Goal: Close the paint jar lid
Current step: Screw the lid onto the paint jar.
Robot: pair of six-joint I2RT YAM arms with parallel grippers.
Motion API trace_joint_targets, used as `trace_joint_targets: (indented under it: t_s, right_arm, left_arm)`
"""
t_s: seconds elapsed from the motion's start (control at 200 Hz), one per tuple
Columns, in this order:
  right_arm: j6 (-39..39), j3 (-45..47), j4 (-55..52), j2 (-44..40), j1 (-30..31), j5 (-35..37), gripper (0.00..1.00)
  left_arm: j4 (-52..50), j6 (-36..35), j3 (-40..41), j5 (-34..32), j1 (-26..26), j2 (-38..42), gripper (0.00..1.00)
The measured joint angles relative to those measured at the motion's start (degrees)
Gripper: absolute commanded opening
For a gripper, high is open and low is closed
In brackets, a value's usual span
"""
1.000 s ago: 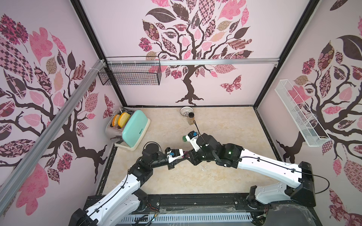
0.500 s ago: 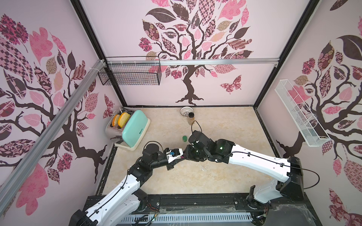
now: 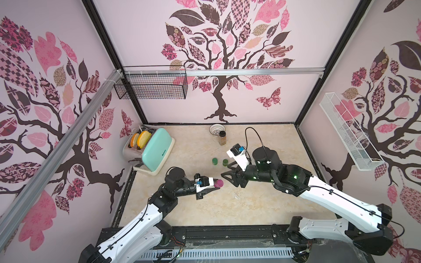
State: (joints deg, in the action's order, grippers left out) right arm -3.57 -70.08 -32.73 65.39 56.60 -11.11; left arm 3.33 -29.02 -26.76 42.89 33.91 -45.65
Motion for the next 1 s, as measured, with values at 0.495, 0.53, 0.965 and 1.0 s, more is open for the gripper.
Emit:
trace_joint_targets:
  t_s: [0.495,0.53,0.965,1.0]
  right_arm:
    - [-23.87,1.97,-3.04,6.05,0.22,-7.10,0.53]
    - [-24.11,1.97,-3.06,6.23,0.22,-7.41,0.52]
    - [-24.81,1.97,-3.82,7.54,0.22,-9.35,0.43]
    - [-24.81,1.97,-3.93,7.72,0.22,-9.40,0.44]
  left_arm:
    - [-0.33,-0.63,-0.20,2.29,0.00,-0.79,0.25]
    - [-0.44,-0.66,-0.20,2.29,0.00,-0.79,0.25]
    - [-1.31,-0.96,-0.24,2.27,0.00,-0.79,0.25]
    - [-1.31,-0.96,-0.22,2.25,0.00,-0.79,0.25]
